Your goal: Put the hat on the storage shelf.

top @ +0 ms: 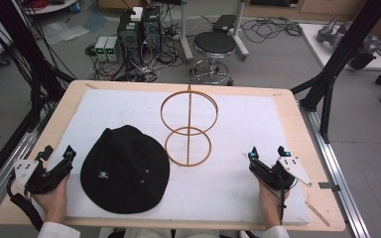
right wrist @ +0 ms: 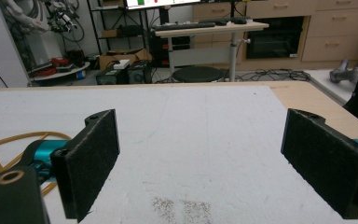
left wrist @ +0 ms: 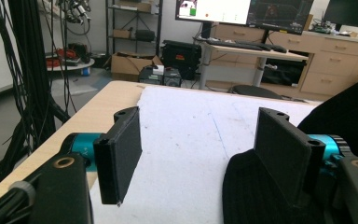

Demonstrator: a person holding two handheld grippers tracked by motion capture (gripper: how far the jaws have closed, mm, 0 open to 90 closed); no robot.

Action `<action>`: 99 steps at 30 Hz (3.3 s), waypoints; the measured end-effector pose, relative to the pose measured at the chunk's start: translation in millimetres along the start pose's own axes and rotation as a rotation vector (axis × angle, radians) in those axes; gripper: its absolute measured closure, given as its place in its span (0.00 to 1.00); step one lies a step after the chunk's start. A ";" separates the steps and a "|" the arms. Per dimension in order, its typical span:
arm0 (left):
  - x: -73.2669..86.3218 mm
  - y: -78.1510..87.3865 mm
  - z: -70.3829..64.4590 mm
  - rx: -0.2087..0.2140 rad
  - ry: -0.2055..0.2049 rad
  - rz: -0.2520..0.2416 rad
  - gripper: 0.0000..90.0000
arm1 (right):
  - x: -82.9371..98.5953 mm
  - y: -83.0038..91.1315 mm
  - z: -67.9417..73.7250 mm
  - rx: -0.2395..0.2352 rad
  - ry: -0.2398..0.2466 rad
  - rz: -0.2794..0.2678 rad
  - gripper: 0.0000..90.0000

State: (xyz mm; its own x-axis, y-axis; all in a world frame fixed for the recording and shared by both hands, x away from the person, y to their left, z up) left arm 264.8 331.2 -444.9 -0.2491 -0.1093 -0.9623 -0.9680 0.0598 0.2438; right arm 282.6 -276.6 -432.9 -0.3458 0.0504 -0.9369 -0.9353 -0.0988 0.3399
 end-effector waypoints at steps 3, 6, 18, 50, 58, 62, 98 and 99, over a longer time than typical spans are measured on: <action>-0.2 0.1 0.7 -0.001 0.001 -0.001 0.36 | -0.1 -0.7 -1.0 0.004 -0.004 0.006 0.12; 0.0 -0.8 1.2 0.003 0.012 0.002 0.36 | 0.1 -0.4 -1.8 0.005 -0.004 0.008 0.12; -0.4 -5.6 -7.2 0.046 0.008 0.011 0.35 | 1.6 3.5 -2.5 0.007 0.009 0.013 0.12; -37.0 8.2 -25.7 0.295 0.000 -0.007 0.36 | 1.6 1.1 -2.7 -0.012 0.026 0.034 0.12; -39.0 6.5 -33.5 0.414 -0.066 0.014 0.36 | 2.2 -0.6 -0.5 -0.030 0.044 0.048 0.12; -40.3 6.0 -35.5 0.448 -0.080 0.031 0.35 | 2.2 -0.6 1.2 -0.035 0.053 0.050 0.12; -22.9 -5.9 -65.3 0.737 -0.152 0.235 0.44 | 3.7 -0.8 9.3 -0.064 0.107 0.077 0.12; -22.5 -6.5 -65.8 0.742 -0.147 0.244 0.44 | 3.7 -0.8 9.3 -0.064 0.107 0.077 0.12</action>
State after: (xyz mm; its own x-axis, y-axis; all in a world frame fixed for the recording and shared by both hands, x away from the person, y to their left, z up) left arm 274.7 267.9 -416.9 -0.3945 0.1214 -0.9108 -0.6002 0.7165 0.3555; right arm 281.4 -267.1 -435.9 -0.4028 -0.0661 -0.9129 -0.8985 -0.1616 0.4082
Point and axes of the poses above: each handheld gripper's, and its own axes: y roughly backward along the jaws, x roughly out of its underside, z roughly to its left, the point moved 2 cm from there along -y, roughly forward along the jaws, and after that the axes turned 11 degrees about z, right-handed, at the moved point
